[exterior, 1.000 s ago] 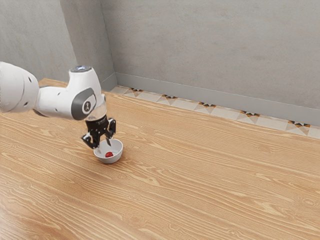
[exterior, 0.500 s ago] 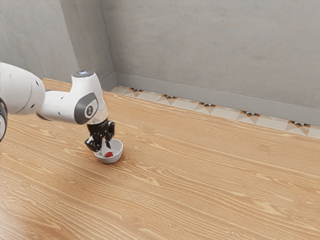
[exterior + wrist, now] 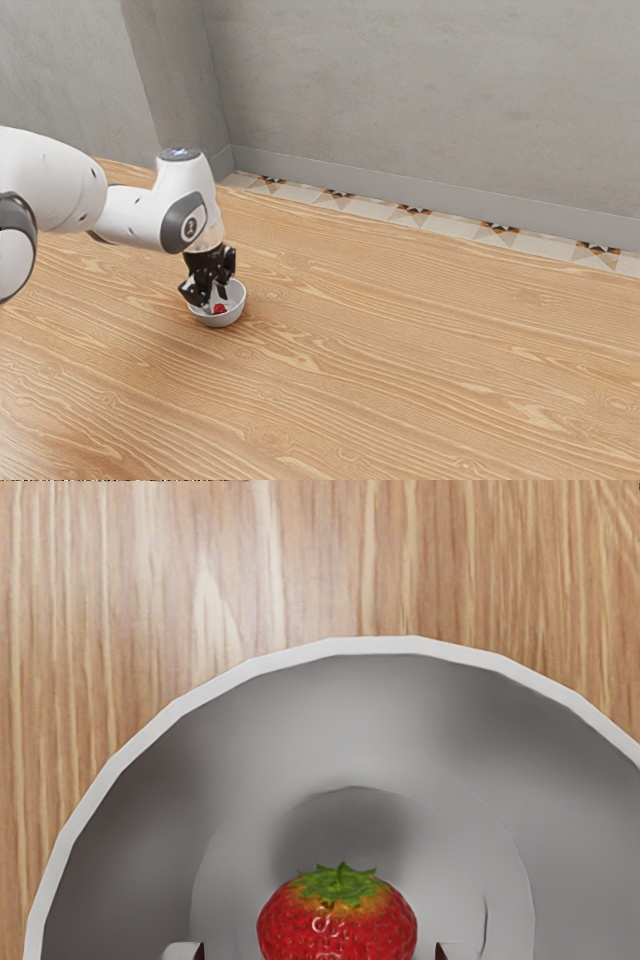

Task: Take strawberry from the bowl

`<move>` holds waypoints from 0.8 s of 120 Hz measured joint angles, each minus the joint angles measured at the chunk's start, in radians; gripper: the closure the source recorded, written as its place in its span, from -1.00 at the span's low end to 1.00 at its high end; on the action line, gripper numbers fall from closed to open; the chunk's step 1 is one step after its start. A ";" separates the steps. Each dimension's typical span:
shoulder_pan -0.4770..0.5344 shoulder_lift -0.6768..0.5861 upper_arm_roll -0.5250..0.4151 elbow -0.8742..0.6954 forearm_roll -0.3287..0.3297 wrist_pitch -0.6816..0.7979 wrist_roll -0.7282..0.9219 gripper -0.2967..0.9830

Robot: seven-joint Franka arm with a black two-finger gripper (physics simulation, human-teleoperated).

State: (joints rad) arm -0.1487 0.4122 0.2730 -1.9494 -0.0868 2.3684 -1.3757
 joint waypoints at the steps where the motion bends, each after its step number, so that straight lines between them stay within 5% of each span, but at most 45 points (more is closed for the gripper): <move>1: 0.000 0.001 0.000 0.001 0.000 0.000 0.001 0.14; 96: 0.007 0.068 0.000 0.049 -0.002 0.019 0.058 0.13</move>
State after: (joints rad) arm -0.1418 0.4800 0.2729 -1.9004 -0.0890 2.3871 -1.3175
